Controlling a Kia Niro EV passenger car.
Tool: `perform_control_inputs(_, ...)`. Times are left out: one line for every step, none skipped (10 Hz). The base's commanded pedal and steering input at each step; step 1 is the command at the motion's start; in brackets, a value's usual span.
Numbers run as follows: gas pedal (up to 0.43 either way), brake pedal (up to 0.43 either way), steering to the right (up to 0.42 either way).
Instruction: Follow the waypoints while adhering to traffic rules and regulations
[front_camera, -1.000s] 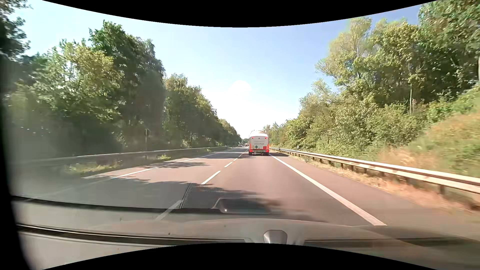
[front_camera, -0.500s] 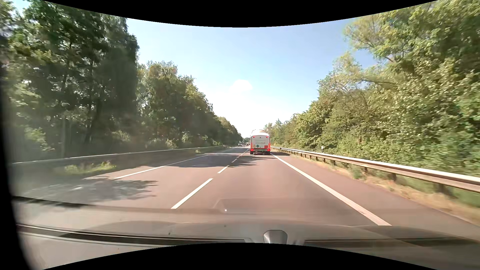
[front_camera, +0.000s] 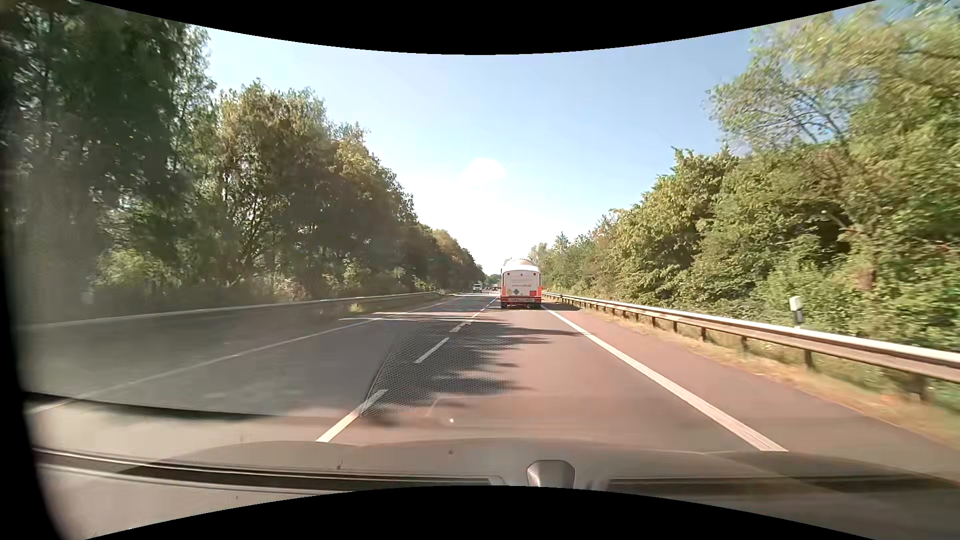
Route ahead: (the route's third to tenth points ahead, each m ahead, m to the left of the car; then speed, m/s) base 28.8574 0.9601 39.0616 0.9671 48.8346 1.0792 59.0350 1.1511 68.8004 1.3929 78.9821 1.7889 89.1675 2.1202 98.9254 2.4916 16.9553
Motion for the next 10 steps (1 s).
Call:
perform_control_inputs(0.0,0.006,0.003)
perform_control_inputs(0.0,0.006,0.004)
perform_control_inputs(0.0,0.006,0.004)
perform_control_inputs(0.0,0.006,0.003)
perform_control_inputs(0.0,0.006,0.003)
perform_control_inputs(0.0,0.006,0.005)
perform_control_inputs(0.933,0.006,0.004)
perform_control_inputs(1.0,0.006,0.005)
perform_control_inputs(0.047,0.006,0.005)
perform_control_inputs(0.0,0.006,0.004)
